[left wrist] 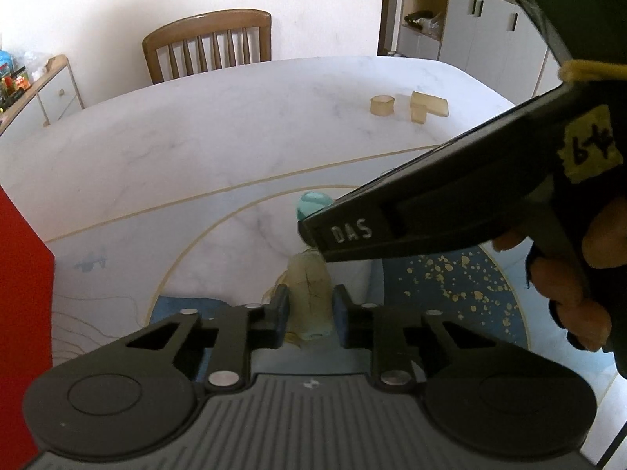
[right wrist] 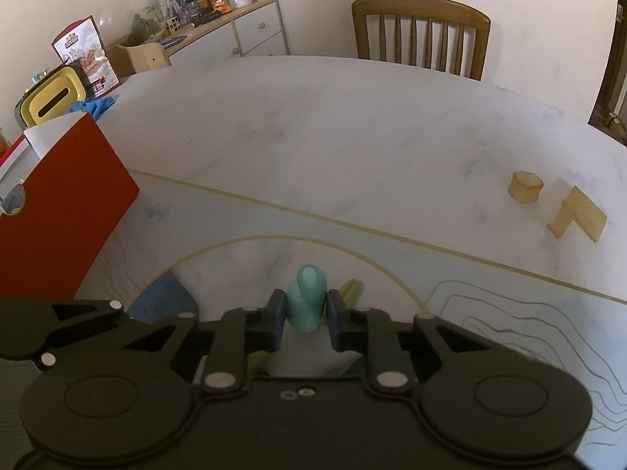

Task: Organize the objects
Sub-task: 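Grasp teal toy with right tool while left tool grasps beige cylinder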

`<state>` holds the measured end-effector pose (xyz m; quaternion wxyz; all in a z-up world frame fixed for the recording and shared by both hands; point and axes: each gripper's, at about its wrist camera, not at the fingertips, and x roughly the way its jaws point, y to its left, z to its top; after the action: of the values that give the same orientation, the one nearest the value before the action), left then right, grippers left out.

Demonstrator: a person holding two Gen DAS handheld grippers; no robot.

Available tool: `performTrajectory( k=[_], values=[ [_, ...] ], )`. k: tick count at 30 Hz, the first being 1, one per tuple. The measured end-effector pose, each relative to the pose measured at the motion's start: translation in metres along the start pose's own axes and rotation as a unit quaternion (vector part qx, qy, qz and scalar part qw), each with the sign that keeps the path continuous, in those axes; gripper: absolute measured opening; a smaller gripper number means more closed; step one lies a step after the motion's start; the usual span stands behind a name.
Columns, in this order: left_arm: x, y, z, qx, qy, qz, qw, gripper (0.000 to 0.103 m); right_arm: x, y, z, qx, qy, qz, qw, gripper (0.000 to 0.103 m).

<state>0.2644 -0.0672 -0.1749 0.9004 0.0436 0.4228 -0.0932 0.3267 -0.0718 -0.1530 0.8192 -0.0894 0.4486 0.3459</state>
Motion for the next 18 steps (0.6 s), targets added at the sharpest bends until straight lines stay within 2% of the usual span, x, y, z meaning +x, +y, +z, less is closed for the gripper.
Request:
performTrajectory(
  k=[9,18],
  values=[
    [-0.018,0.016,0.004,-0.029,-0.003,-0.004,0.9996,0.021,-0.034,-0.011,-0.005,0.019,-0.022,0.002,1.0,0.02],
    [-0.067,0.037,0.014,-0.07,-0.029,-0.014,0.997,0.021,-0.086,0.006,-0.008,0.023,-0.052,0.005,0.998,0.02]
  ],
)
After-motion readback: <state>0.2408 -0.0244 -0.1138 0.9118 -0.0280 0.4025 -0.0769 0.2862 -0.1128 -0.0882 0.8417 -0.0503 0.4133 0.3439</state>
